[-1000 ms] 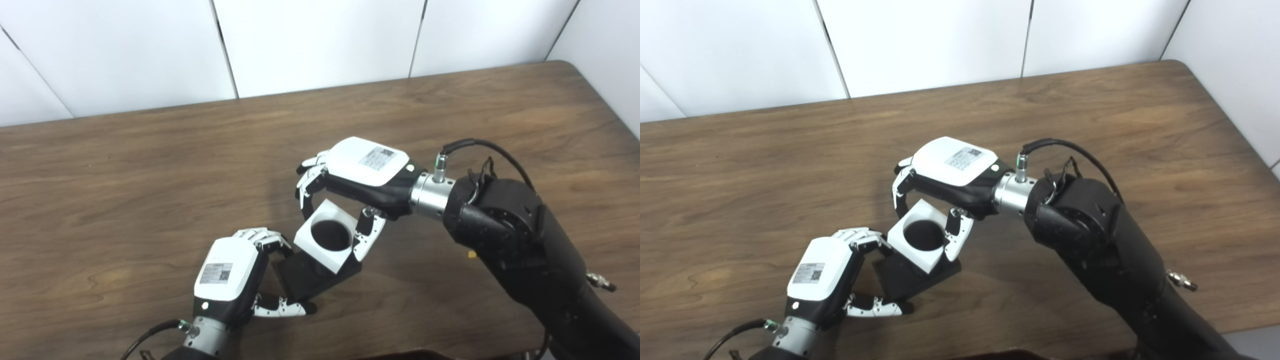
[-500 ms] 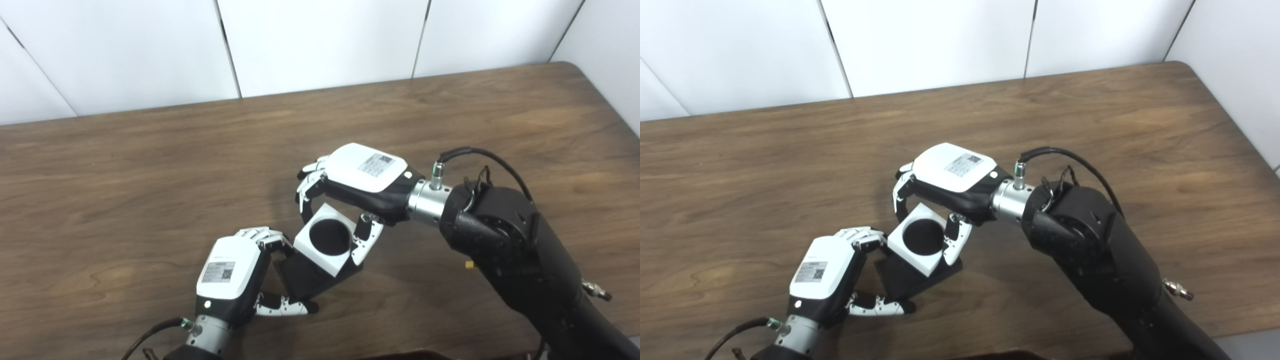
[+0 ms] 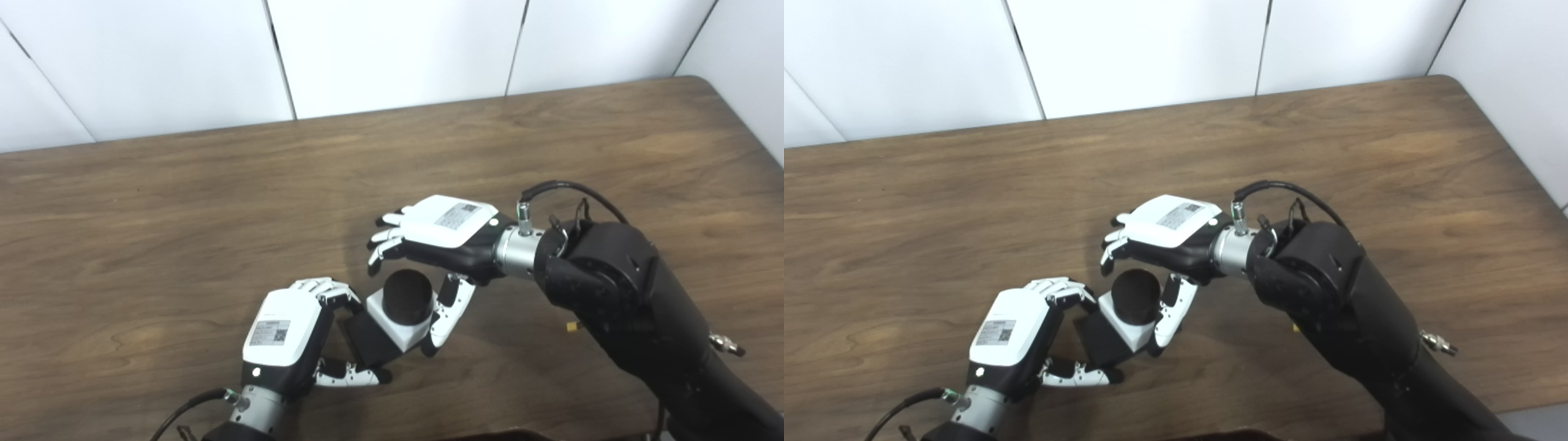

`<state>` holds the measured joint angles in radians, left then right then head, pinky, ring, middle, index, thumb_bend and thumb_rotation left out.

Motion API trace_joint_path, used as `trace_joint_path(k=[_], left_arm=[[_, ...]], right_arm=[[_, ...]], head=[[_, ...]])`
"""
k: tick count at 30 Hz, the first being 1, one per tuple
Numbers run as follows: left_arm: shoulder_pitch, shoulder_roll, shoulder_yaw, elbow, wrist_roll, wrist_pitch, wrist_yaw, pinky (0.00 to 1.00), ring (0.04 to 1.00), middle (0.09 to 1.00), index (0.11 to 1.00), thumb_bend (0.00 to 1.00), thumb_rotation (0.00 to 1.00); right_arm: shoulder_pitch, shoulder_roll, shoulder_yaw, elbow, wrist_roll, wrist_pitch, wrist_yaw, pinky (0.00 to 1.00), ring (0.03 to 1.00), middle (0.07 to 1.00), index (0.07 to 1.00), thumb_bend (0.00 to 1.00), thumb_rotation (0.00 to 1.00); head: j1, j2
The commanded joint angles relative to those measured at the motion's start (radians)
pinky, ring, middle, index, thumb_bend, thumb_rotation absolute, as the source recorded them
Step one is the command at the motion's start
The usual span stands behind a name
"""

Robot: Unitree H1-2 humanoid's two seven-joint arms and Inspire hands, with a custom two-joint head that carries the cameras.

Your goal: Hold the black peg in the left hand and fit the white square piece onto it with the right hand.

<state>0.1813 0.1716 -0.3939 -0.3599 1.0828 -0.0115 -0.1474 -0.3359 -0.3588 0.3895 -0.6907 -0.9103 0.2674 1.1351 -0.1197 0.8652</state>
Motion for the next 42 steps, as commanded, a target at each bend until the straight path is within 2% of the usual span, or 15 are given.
trace_joint_path(k=[1, 6, 11, 12, 14, 16, 19, 22, 28, 33, 34, 36, 38, 40, 42], left_arm=[[-0.014, -0.001, -0.007, -0.017, 0.005, -0.007, -0.002, 0.79, 0.787, 0.724, 0.486, 0.52, 0.05], [-0.012, -0.001, -0.005, -0.018, 0.007, -0.005, -0.003, 0.79, 0.782, 0.722, 0.486, 0.52, 0.05], [-0.013, 0.003, -0.004, -0.023, 0.055, 0.015, -0.022, 0.80, 0.785, 0.730, 0.493, 0.52, 0.07], [-0.012, 0.001, -0.003, -0.023, 0.069, 0.023, -0.026, 0.80, 0.785, 0.736, 0.574, 0.63, 0.16], [-0.008, -0.004, 0.001, -0.019, 0.088, 0.034, -0.018, 0.80, 0.791, 0.762, 0.701, 0.77, 0.35], [-0.004, -0.009, 0.006, -0.010, 0.102, 0.043, -0.002, 0.81, 0.801, 0.798, 0.782, 0.87, 0.47], [-0.003, -0.010, 0.013, -0.016, 0.126, 0.075, -0.055, 0.87, 0.862, 0.876, 0.881, 0.97, 0.57], [-0.004, -0.009, 0.030, -0.030, 0.124, 0.099, -0.112, 0.96, 0.956, 0.970, 0.980, 1.00, 0.63], [-0.003, -0.005, 0.076, -0.075, 0.061, 0.113, -0.175, 1.00, 1.000, 1.000, 1.000, 1.00, 0.66], [0.012, -0.004, 0.155, -0.136, -0.136, 0.124, -0.186, 0.97, 0.997, 1.000, 1.000, 1.00, 0.66], [0.018, -0.015, 0.187, -0.160, -0.207, 0.156, -0.204, 0.97, 0.998, 1.000, 1.000, 1.00, 0.66], [0.026, -0.040, 0.245, -0.196, -0.342, 0.221, -0.230, 0.91, 0.999, 1.000, 1.000, 1.00, 0.67], [0.031, -0.067, 0.321, -0.200, -0.557, 0.225, -0.208, 0.90, 1.000, 1.000, 1.000, 1.00, 0.67], [0.030, -0.089, 0.383, -0.189, -0.712, 0.222, -0.184, 0.97, 1.000, 1.000, 1.000, 1.00, 0.69], [0.029, -0.100, 0.437, -0.160, -0.820, 0.203, -0.152, 0.99, 1.000, 1.000, 1.000, 1.00, 0.79]], right_arm=[[-0.040, 0.006, -0.022, -0.038, -0.011, 0.016, 0.006, 1.00, 1.000, 0.959, 0.878, 1.00, 0.57], [-0.033, 0.006, -0.052, -0.048, -0.003, 0.013, -0.001, 1.00, 1.000, 0.978, 0.925, 1.00, 0.63], [-0.019, 0.004, -0.079, -0.053, -0.006, 0.007, -0.014, 1.00, 1.000, 0.974, 0.925, 1.00, 0.62], [-0.014, 0.004, -0.086, -0.054, -0.005, 0.006, -0.019, 1.00, 1.000, 0.974, 0.925, 1.00, 0.62], [-0.003, 0.005, -0.097, -0.056, -0.004, 0.006, -0.026, 1.00, 1.000, 0.971, 0.922, 1.00, 0.62], [0.010, 0.005, -0.108, -0.059, -0.002, 0.006, -0.035, 1.00, 1.000, 0.968, 0.922, 1.00, 0.63], [0.028, 0.006, -0.123, -0.065, 0.000, 0.009, -0.044, 1.00, 1.000, 0.966, 0.921, 1.00, 0.63], [0.044, 0.007, -0.140, -0.070, 0.002, 0.009, -0.053, 1.00, 1.000, 0.961, 0.920, 1.00, 0.64], [0.072, -0.001, -0.173, -0.062, 0.015, 0.006, -0.081, 1.00, 1.000, 0.949, 0.917, 0.99, 0.65], [0.088, -0.005, -0.205, -0.045, 0.044, 0.020, -0.105, 1.00, 1.000, 0.951, 0.916, 0.95, 0.67], [0.097, 0.000, -0.220, -0.039, 0.064, 0.034, -0.115, 1.00, 1.000, 0.950, 0.916, 0.93, 0.69], [0.119, 0.013, -0.251, -0.026, 0.106, 0.062, -0.142, 1.00, 1.000, 0.958, 0.925, 0.85, 0.80], [0.166, 0.042, -0.303, -0.007, 0.179, 0.089, -0.205, 0.98, 1.000, 0.959, 0.925, 0.81, 0.86], [0.212, 0.068, -0.346, 0.012, 0.241, 0.096, -0.266, 0.94, 1.000, 0.962, 0.930, 0.79, 0.94], [0.268, 0.104, -0.391, 0.033, 0.294, 0.098, -0.339, 0.90, 0.995, 0.970, 0.943, 0.79, 0.99]], head=[[-0.001, 0.001], [0.000, 0.001], [0.002, 0.000], [0.002, 0.000], [0.003, -0.003], [0.002, -0.006], [0.001, -0.010], [0.000, -0.014], [0.007, -0.023], [0.011, -0.033], [0.014, -0.041], [0.015, -0.048], [0.014, -0.054], [0.009, -0.061], [0.006, -0.069]])
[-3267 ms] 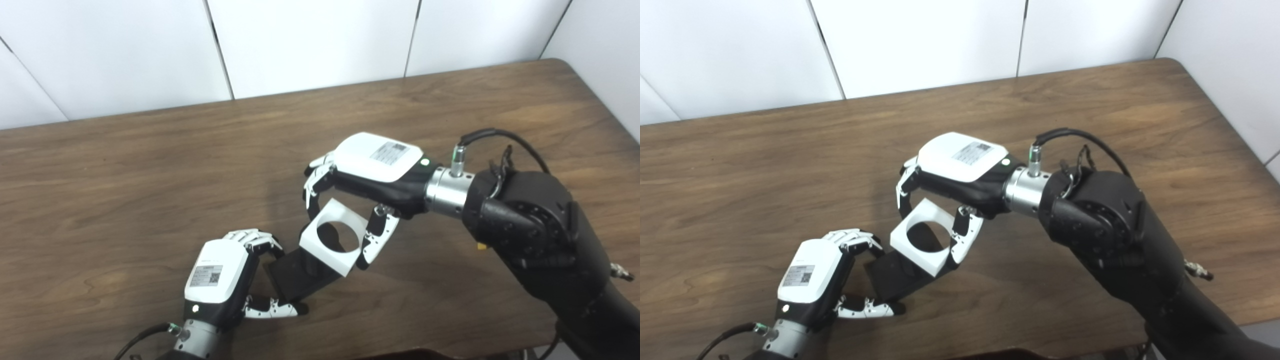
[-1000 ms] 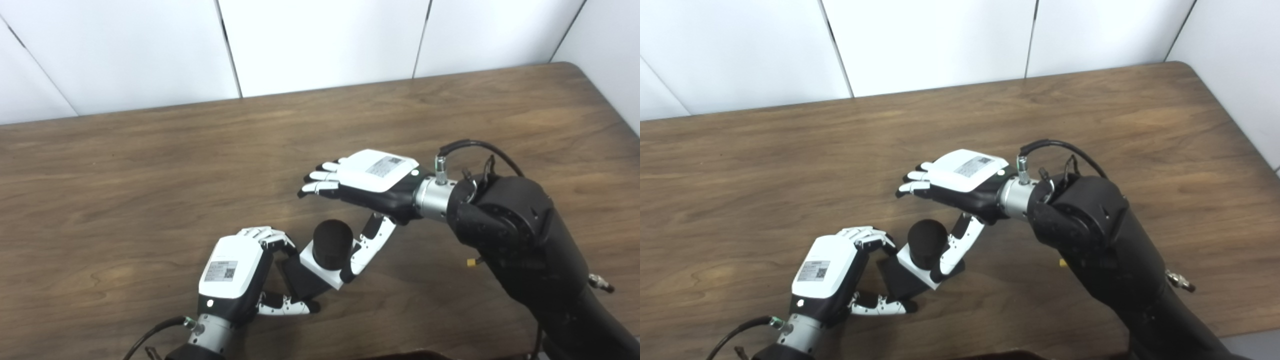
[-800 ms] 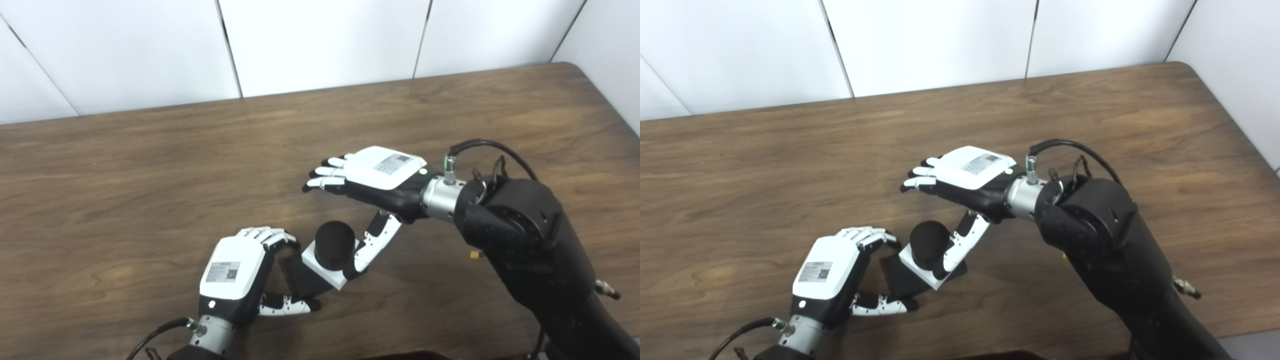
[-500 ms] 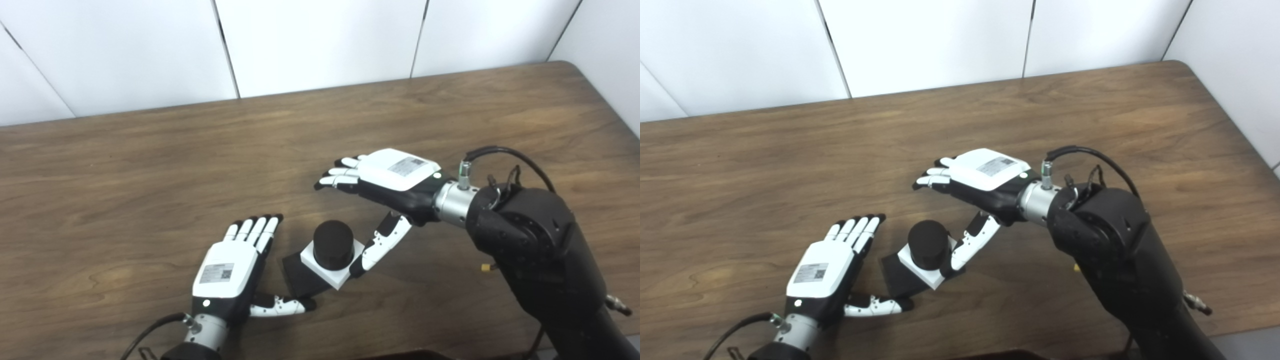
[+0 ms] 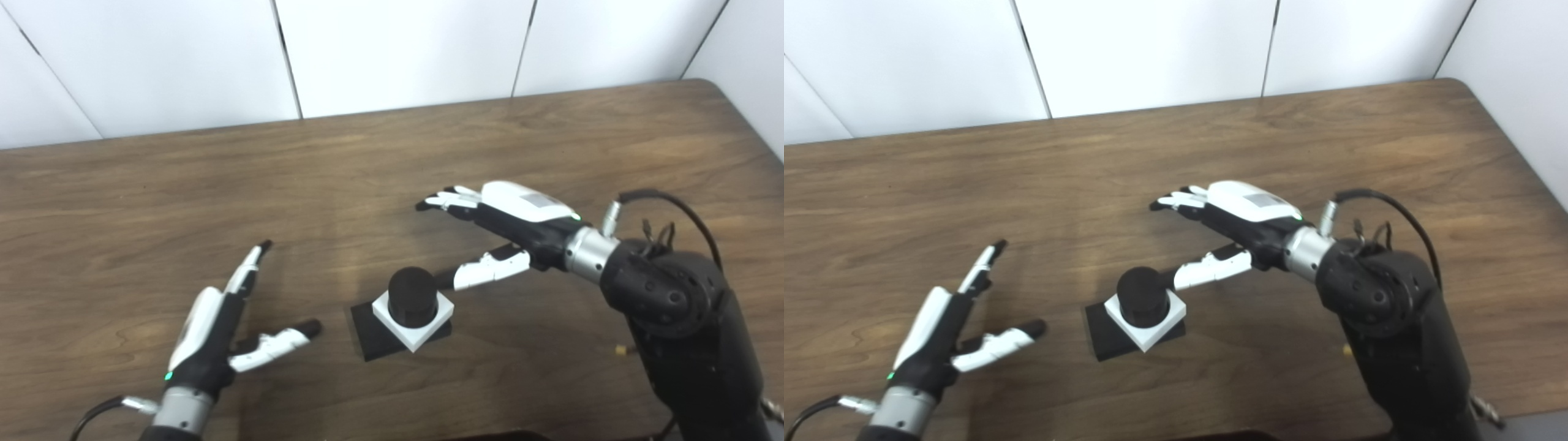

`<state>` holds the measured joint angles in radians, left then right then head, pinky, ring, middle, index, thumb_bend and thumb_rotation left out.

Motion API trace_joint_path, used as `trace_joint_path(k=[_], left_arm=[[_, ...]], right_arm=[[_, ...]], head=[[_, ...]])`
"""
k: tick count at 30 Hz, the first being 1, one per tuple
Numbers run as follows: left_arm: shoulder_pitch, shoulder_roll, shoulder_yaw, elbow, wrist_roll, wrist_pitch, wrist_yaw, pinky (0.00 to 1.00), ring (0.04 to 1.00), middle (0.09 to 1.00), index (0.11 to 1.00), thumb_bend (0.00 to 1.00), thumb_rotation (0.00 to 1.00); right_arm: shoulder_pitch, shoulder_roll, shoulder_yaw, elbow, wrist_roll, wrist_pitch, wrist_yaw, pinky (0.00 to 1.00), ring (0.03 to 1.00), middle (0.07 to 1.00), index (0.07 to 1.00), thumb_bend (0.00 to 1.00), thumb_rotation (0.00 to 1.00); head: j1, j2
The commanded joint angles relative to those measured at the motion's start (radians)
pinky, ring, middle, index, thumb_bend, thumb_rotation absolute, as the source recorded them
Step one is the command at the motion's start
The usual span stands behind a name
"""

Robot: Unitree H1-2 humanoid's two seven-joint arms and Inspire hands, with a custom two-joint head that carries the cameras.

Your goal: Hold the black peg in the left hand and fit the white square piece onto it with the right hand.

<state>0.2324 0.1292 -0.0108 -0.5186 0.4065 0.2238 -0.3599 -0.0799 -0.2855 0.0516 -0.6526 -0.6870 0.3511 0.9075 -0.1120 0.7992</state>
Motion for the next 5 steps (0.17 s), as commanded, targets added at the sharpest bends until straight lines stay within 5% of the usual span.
trace_joint_path(k=[1, 5], left_arm=[[-0.027, -0.065, 0.082, 0.021, -0.197, -0.047, 0.083, 0.99, 0.997, 0.999, 1.000, 1.00, 0.82], [-0.042, -0.063, 0.140, 0.107, -0.333, -0.110, 0.162, 0.97, 0.983, 0.973, 0.995, 0.94, 0.85]], right_arm=[[0.046, 0.054, -0.077, 0.008, 0.097, 0.007, -0.158, 0.89, 0.990, 0.971, 0.944, 0.79, 0.99], [0.162, 0.135, -0.144, 0.060, 0.181, -0.030, -0.327, 0.93, 0.979, 0.978, 0.960, 0.69, 1.00]], head=[[-0.007, -0.007], [-0.016, -0.016]])
